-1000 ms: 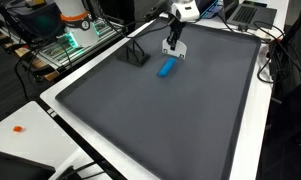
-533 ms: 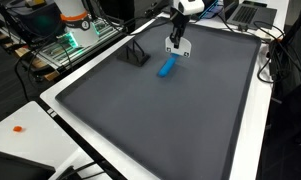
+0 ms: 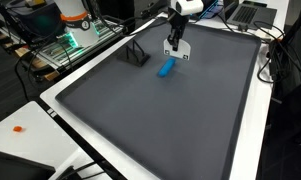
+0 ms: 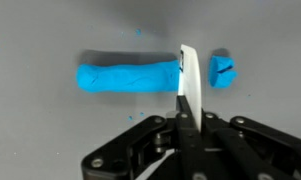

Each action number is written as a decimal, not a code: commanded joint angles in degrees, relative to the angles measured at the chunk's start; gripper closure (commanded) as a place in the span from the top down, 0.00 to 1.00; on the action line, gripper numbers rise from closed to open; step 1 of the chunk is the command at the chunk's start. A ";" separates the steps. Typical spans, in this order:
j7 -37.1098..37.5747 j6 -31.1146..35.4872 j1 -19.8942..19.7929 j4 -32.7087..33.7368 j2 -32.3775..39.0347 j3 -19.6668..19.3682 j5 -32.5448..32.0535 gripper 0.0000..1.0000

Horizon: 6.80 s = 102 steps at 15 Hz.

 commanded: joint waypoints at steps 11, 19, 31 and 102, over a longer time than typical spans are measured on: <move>-3.11 2.03 -1.13 -1.79 1.27 -0.65 -1.85 0.01; -3.49 6.76 -1.09 -4.60 2.43 -0.87 -2.43 0.01; -3.45 5.26 -0.77 -5.57 3.00 0.48 -0.53 0.01; 1.72 -1.01 -1.43 -1.47 4.14 -1.23 2.62 0.01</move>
